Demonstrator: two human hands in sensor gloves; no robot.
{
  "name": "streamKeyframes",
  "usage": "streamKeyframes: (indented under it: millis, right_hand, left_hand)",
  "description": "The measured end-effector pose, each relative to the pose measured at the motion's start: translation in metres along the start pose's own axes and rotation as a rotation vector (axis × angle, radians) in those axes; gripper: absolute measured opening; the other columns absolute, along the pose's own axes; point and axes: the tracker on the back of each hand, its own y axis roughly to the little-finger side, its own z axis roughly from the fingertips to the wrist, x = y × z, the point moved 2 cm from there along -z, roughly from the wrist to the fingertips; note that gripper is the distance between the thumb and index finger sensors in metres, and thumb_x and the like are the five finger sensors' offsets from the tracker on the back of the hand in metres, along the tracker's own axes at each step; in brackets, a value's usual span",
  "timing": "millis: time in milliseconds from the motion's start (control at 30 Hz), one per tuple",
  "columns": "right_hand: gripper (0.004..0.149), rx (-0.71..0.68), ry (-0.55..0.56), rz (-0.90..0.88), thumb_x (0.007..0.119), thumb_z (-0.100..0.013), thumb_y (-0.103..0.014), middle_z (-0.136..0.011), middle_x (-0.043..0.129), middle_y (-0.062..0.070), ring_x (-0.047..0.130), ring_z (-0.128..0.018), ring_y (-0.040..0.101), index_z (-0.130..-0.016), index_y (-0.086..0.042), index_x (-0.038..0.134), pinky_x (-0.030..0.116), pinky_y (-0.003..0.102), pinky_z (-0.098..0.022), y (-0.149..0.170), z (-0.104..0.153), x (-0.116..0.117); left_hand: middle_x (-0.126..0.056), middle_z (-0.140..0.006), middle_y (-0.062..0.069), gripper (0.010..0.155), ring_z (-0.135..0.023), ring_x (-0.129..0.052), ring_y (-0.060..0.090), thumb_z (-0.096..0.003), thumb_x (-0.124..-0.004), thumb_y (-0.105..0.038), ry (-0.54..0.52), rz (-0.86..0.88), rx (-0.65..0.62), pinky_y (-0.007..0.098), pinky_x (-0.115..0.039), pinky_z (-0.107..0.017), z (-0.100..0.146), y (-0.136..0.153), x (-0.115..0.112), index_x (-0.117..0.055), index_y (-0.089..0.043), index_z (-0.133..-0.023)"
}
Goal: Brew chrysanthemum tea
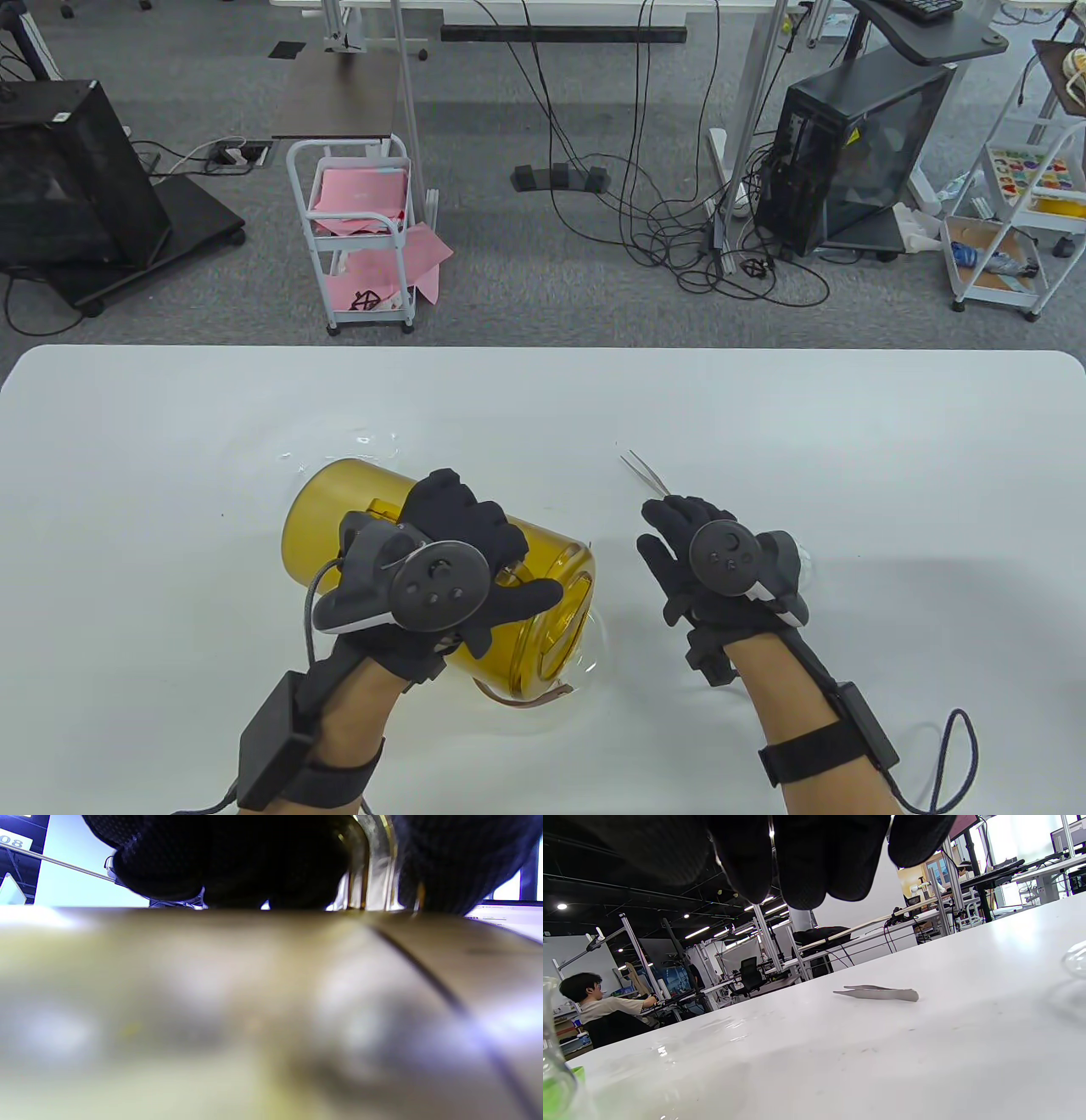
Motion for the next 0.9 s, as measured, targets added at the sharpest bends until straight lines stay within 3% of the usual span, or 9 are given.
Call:
streamKeyframes:
  millis: [900]
  right_hand:
    - [0.057,0.003,0.008,-0.002,0.068,-0.057,-0.054,-0.111,0.067,0.007,0.069,-0.105,0.040,-0.107,-0.027,0.069,0.054,0.064,-0.072,0.0022,-0.0004,-0.0021]
  left_hand:
    - [-0.102,-0.052,0.005,0.053,-0.053,-0.092,0.036,-0.0451,-0.090,-0.073,0.004,0.002,0.003,0.071,-0.052,-0.074,0.0003,0.0002,0.0009,-0.100,-0.022,-0.057]
